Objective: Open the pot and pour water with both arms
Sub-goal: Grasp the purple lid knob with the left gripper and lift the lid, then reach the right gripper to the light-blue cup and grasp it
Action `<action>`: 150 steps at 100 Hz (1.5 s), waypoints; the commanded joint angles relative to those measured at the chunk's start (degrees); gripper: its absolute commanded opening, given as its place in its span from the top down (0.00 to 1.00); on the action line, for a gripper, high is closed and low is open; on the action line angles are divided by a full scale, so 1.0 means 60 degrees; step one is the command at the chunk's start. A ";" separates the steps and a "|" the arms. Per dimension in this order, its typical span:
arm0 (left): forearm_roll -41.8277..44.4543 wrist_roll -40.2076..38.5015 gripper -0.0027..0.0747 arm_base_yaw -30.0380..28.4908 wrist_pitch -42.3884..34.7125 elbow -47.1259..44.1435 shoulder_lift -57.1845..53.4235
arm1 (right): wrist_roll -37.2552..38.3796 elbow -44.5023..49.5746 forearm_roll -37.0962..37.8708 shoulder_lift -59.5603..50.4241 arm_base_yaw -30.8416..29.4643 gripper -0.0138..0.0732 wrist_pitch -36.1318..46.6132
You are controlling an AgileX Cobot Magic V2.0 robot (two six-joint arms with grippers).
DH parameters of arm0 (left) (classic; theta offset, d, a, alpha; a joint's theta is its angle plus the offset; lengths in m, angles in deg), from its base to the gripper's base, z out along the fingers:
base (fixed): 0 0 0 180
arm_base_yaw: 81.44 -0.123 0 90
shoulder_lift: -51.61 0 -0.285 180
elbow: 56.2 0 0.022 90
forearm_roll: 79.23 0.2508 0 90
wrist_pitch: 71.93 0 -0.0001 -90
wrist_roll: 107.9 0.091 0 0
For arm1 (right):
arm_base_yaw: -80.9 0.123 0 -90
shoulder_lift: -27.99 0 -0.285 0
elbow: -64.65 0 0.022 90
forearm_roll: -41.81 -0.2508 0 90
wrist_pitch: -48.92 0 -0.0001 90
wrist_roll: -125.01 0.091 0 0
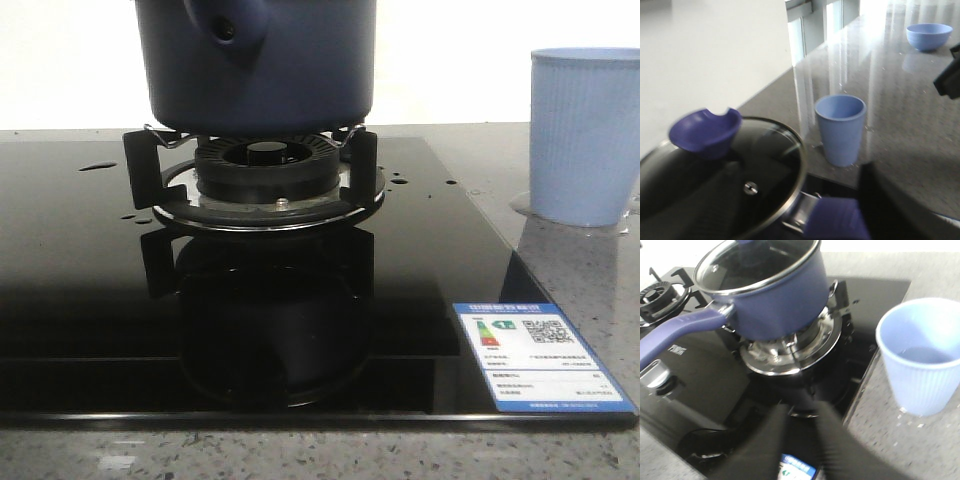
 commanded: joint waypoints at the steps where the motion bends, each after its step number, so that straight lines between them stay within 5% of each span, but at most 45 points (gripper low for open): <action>1: -0.1489 0.0292 0.15 0.0062 -0.0139 0.0398 0.0182 | -0.0264 -0.0325 -0.0426 0.0088 0.0005 0.40 0.0762; 11: -0.1650 0.0473 0.15 0.0124 -0.0145 0.0688 0.0644 | -0.0264 -0.0325 -0.0426 0.0088 0.0005 0.15 0.1005; 19: -0.1678 0.0772 0.15 0.0290 -0.0145 0.1073 0.1095 | -0.0264 -0.0325 -0.0426 0.0088 0.0005 0.07 0.1069; 70: -0.1678 0.0973 0.15 0.0618 -0.0067 0.3871 0.4159 | -0.0248 -0.0325 -0.0545 0.0088 0.0005 0.08 0.0976; 125: -0.1782 0.0973 0.15 0.1264 -0.0022 0.4082 0.4904 | -0.0248 -0.0325 -0.0617 0.0088 0.0005 0.08 0.0947; 150: -0.2466 0.0973 0.40 0.1287 -0.0022 0.4082 0.4904 | -0.0248 -0.0325 -0.0617 0.0088 0.0005 0.08 0.0947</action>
